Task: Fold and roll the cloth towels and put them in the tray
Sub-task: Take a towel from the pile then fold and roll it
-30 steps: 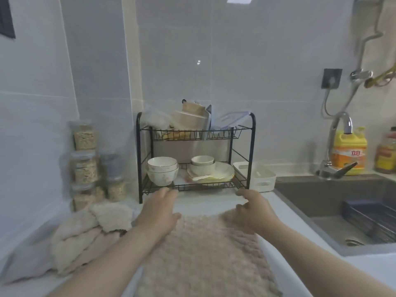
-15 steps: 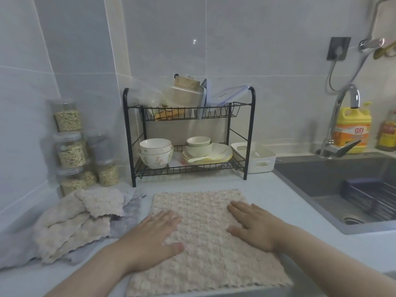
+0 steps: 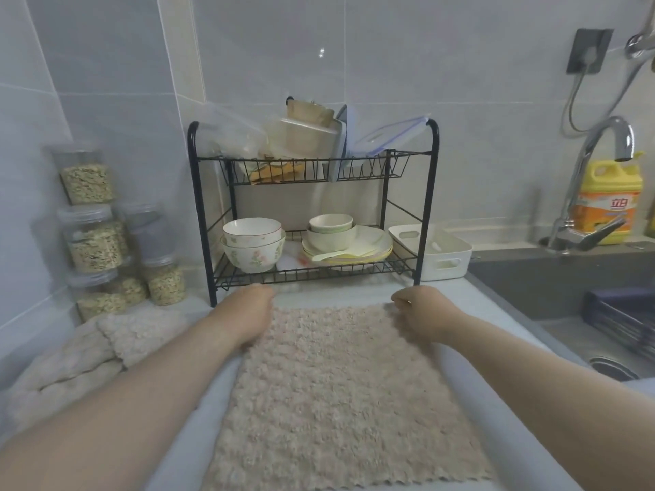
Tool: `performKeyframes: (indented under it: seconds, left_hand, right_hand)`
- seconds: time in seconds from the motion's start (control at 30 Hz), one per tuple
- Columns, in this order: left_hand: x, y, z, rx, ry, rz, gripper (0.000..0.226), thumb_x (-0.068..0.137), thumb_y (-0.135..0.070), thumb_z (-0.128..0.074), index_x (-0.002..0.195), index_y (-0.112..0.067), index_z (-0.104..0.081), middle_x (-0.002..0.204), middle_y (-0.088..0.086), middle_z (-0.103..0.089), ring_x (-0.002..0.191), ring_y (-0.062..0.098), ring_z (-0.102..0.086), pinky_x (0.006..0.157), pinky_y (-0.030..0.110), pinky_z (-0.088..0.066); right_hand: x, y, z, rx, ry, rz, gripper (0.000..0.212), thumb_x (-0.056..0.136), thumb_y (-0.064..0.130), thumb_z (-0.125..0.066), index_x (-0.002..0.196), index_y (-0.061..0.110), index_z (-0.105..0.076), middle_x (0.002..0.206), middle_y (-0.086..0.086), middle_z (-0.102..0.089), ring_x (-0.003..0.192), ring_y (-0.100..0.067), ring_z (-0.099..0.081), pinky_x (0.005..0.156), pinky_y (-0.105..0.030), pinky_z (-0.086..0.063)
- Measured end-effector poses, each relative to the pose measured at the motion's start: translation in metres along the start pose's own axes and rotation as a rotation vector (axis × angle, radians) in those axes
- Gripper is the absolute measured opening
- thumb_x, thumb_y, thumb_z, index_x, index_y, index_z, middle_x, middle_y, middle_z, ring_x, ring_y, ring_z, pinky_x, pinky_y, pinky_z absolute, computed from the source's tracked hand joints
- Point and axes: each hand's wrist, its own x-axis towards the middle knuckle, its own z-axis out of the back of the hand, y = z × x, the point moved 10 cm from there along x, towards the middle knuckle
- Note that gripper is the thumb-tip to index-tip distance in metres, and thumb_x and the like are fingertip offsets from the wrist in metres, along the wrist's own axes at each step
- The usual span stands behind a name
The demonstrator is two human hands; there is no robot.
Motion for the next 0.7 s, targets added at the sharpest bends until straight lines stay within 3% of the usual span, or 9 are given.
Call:
performKeyframes:
  seconds: [0.07,0.2,0.3,0.47,0.57,0.7]
  left_hand:
    - [0.009,0.000,-0.013,0.214,0.106,-0.010,0.022,0.089,-0.003,-0.040,0.079,-0.018,-0.051,0.090,0.003,-0.058,0.076,0.020,-0.049,0.063,0.030,-0.038]
    - [0.021,0.007,-0.019,0.275,0.121,-0.004,0.025,0.080,0.001,-0.046,0.064,-0.017,-0.041,0.069,-0.001,-0.046,0.067,0.018,-0.046,0.050,0.028,-0.029]
    - [0.021,0.007,-0.002,0.115,0.031,0.018,0.019,0.074,0.001,-0.052,0.066,-0.016,-0.049,0.073,-0.001,-0.050,0.067,0.016,-0.047,0.049,0.028,-0.030]
    - [-0.001,0.011,0.041,-0.039,-0.173,0.006,0.021,0.078,-0.005,-0.056,0.074,-0.025,-0.057,0.081,-0.005,-0.058,0.079,0.019,-0.055,0.058,0.030,-0.041]
    - [-0.032,0.006,0.052,-0.145,-0.178,-0.006,0.024,0.076,-0.002,-0.053,0.070,-0.025,-0.055,0.076,-0.005,-0.060,0.075,0.018,-0.056,0.061,0.032,-0.046]
    - [-0.081,-0.005,0.057,-0.235,-0.168,-0.012,0.020,0.073,-0.001,-0.055,0.071,-0.020,-0.057,0.074,-0.004,-0.060,0.074,0.019,-0.057,0.063,0.031,-0.045]
  right_hand:
    - [0.016,0.000,-0.015,-0.183,0.081,0.009,0.030,0.099,0.017,-0.037,0.116,0.003,-0.058,0.122,-0.014,-0.059,0.112,-0.031,-0.055,0.089,-0.034,-0.045]
    - [0.031,0.005,-0.024,-0.328,0.134,0.058,0.024,0.098,0.022,-0.043,0.105,0.011,-0.062,0.109,-0.009,-0.059,0.097,-0.028,-0.058,0.077,-0.032,-0.046]
    - [0.029,0.011,0.001,-0.271,0.013,0.093,0.016,0.094,0.020,-0.049,0.092,0.015,-0.063,0.096,-0.004,-0.054,0.087,-0.027,-0.057,0.070,-0.032,-0.047]
    - [-0.013,0.020,0.062,-0.036,-0.176,0.073,0.015,0.095,0.019,-0.049,0.100,0.017,-0.062,0.093,-0.002,-0.062,0.081,-0.023,-0.055,0.069,-0.031,-0.049]
    - [-0.056,0.020,0.076,0.030,-0.209,0.062,0.016,0.092,0.018,-0.055,0.105,0.016,-0.065,0.099,-0.001,-0.067,0.088,-0.024,-0.060,0.077,-0.033,-0.051]
    - [-0.115,0.016,0.081,0.121,-0.256,0.038,0.020,0.089,0.010,-0.056,0.103,0.016,-0.068,0.100,0.004,-0.062,0.094,-0.018,-0.056,0.078,-0.025,-0.041]
